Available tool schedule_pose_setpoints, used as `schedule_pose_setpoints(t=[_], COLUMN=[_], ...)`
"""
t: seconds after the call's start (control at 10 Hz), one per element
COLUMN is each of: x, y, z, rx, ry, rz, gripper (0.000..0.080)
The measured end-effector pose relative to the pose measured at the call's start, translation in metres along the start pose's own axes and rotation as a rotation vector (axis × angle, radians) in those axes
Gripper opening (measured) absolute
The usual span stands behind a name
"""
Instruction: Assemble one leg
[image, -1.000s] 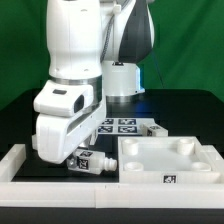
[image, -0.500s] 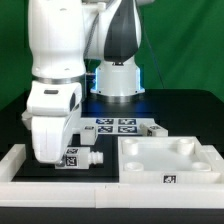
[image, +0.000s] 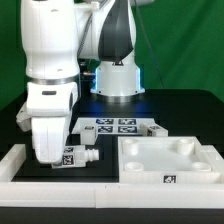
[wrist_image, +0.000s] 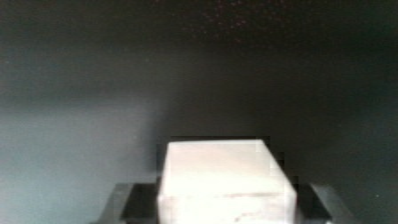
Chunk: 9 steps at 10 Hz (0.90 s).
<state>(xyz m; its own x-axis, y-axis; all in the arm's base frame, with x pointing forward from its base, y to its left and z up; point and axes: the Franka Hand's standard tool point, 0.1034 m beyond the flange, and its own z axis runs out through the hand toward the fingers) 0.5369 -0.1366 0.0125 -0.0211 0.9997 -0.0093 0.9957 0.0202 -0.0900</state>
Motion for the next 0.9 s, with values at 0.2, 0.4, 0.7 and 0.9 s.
schedule_pose_setpoints(t=[0.2, 0.4, 0.7, 0.9], x=[0.007, 0.022, 0.022, 0.022], y=[-0.005, -0.020, -0.025, -0.025], z=[-0.023, -0.043, -0.039, -0.038], rx=[-0.022, -0.068, -0.059, -0.057], ry=[0.000, 0.001, 0.006, 0.006], rz=[-0.126, -0.272, -0.263, -0.263], gripper=[0.0285, 0.0285, 0.0285, 0.0285])
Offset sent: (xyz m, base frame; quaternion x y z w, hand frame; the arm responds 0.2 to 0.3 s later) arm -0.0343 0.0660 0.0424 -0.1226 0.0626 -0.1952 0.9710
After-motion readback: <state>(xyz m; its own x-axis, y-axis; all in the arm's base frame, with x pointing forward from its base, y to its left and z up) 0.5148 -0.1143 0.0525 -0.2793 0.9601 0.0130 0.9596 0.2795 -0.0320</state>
